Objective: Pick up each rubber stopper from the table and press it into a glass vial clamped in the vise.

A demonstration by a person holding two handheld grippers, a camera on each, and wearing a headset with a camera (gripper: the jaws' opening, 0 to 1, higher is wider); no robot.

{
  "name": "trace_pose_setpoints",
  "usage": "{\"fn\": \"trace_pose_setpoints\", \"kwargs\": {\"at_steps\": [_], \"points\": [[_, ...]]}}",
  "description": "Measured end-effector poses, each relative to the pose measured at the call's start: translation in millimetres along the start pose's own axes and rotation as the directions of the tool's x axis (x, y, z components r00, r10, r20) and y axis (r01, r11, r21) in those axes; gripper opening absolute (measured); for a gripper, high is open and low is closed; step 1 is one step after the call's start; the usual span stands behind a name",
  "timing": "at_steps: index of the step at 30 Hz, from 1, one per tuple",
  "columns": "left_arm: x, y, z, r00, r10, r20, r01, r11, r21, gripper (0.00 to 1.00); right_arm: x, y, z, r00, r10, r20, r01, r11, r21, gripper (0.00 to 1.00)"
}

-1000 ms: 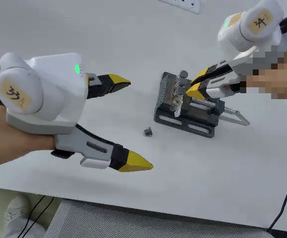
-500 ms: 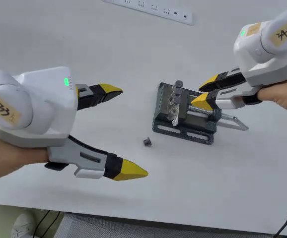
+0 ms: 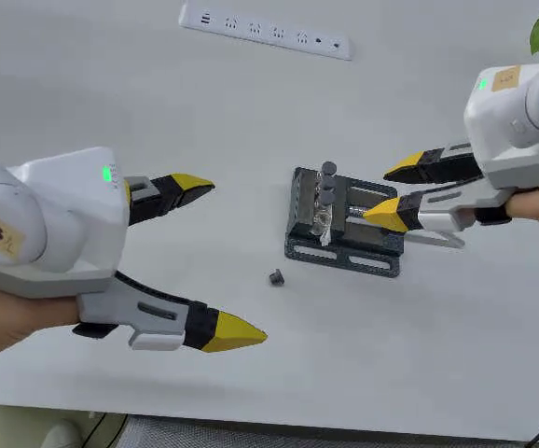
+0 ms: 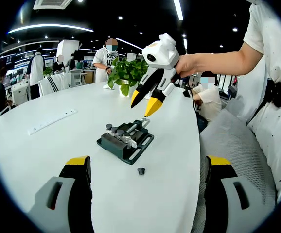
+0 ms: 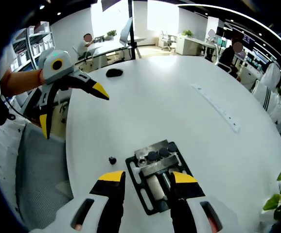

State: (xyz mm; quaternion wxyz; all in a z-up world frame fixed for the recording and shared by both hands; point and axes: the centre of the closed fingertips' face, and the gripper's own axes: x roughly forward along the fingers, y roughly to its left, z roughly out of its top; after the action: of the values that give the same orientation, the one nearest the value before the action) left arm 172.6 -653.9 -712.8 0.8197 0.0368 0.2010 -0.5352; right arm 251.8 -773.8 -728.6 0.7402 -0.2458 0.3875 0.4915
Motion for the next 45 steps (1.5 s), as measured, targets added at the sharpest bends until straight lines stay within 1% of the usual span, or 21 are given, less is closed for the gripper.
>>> {"fn": "trace_pose_setpoints", "kwargs": {"at_steps": [6, 7, 12, 18, 22, 24, 27, 31, 39, 45], "points": [[-2.6, 1.3, 0.2, 0.9999, 0.013, -0.011, -0.013, 1.000, 0.006, 0.97, -4.2, 9.3, -6.2, 0.9990, 0.009, 0.045, -0.010, 1.000, 0.010, 0.40], [-2.9, 0.9, 0.1, 0.9998, 0.013, -0.013, -0.013, 1.000, 0.004, 0.97, -4.9, 11.3, -7.6, 0.9983, 0.012, 0.057, -0.013, 1.000, 0.019, 0.40], [-2.8, -0.4, -1.4, 0.9996, 0.016, -0.022, -0.016, 1.000, 0.006, 0.97, -6.4, 20.7, -17.5, 0.9964, 0.015, 0.084, -0.019, 0.999, 0.045, 0.43], [-2.4, -1.6, -2.5, 0.9994, 0.016, -0.029, -0.016, 1.000, 0.005, 0.97, -7.1, 31.9, -29.5, 0.9948, 0.013, 0.101, -0.021, 0.997, 0.078, 0.44], [-2.1, -2.1, -1.9, 0.9995, 0.016, -0.027, -0.016, 1.000, 0.005, 0.97, -6.2, 40.3, -37.4, 0.9950, 0.011, 0.099, -0.020, 0.995, 0.098, 0.44], [-2.2, -1.8, -2.1, 0.9995, 0.017, -0.027, -0.017, 1.000, 0.004, 0.97, -6.2, 42.6, -39.7, 0.9944, 0.011, 0.105, -0.024, 0.993, 0.115, 0.44], [-2.8, -1.8, -3.9, 0.9994, 0.017, -0.031, -0.017, 1.000, 0.005, 0.97, -6.2, 46.6, -42.2, 0.9927, 0.006, 0.120, -0.020, 0.992, 0.121, 0.46], [-3.9, -2.1, -6.4, 0.9993, 0.017, -0.034, -0.017, 1.000, 0.003, 0.97, -4.9, 51.1, -46.5, 0.9925, 0.010, 0.122, -0.026, 0.991, 0.128, 0.48], [-4.8, -2.8, -10.3, 0.9993, 0.019, -0.033, -0.019, 1.000, 0.000, 0.99, -3.3, 59.0, -46.3, 0.9853, 0.028, 0.168, -0.046, 0.993, 0.105, 0.60], [-4.2, -4.5, -15.1, 0.9992, 0.011, -0.038, -0.011, 1.000, -0.001, 0.99, 2.6, 67.7, -44.7, 0.9750, 0.038, 0.219, -0.061, 0.993, 0.100, 0.61]]}}
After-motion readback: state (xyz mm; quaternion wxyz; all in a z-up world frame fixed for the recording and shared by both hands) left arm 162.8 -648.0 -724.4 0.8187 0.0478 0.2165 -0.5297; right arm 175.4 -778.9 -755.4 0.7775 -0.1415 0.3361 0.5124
